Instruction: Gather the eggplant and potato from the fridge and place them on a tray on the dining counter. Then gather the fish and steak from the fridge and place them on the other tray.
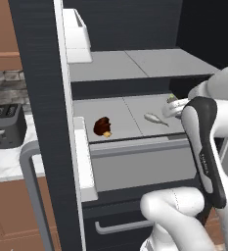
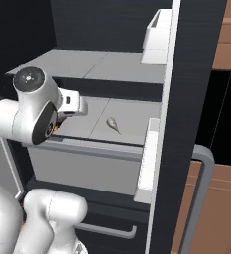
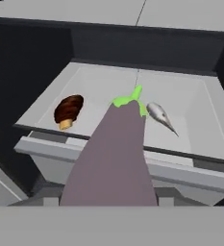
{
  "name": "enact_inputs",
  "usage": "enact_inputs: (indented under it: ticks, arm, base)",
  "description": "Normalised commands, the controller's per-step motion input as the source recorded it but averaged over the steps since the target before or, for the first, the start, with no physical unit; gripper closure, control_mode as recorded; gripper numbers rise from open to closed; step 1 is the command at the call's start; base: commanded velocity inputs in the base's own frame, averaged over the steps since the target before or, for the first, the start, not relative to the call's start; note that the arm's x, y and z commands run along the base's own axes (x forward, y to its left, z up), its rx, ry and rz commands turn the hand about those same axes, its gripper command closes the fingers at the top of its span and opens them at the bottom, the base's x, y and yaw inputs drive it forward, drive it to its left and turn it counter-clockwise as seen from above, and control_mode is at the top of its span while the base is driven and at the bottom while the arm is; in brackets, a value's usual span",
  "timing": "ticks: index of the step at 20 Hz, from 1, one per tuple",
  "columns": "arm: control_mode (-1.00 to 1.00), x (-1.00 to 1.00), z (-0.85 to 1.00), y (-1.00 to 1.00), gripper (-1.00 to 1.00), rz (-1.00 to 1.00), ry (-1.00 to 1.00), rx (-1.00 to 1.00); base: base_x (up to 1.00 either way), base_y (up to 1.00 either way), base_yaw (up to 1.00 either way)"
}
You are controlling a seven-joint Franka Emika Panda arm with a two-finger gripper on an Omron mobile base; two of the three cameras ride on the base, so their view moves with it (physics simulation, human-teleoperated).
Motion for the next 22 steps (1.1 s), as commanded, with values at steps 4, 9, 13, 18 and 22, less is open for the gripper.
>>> enact_inputs:
  ticks: [4,9,13,18,22]
  arm:
    - [1.0,0.0,0.0,0.0,1.0,0.0,0.0,0.0]
    - [1.0,0.0,0.0,0.0,1.0,0.0,0.0,0.0]
    - [1.0,0.0,0.0,0.0,1.0,0.0,0.0,0.0]
    - [1.0,0.0,0.0,0.0,1.0,0.0,0.0,0.0]
    - [1.0,0.0,0.0,0.0,1.0,0.0,0.0,0.0]
  base:
    - [-0.87,0.0,0.0]
    - [-1.0,-0.04,0.0]
    - [-0.94,-0.32,-0.09]
    - [-0.74,-0.59,-0.08]
    - [-0.44,-0.59,-0.21]
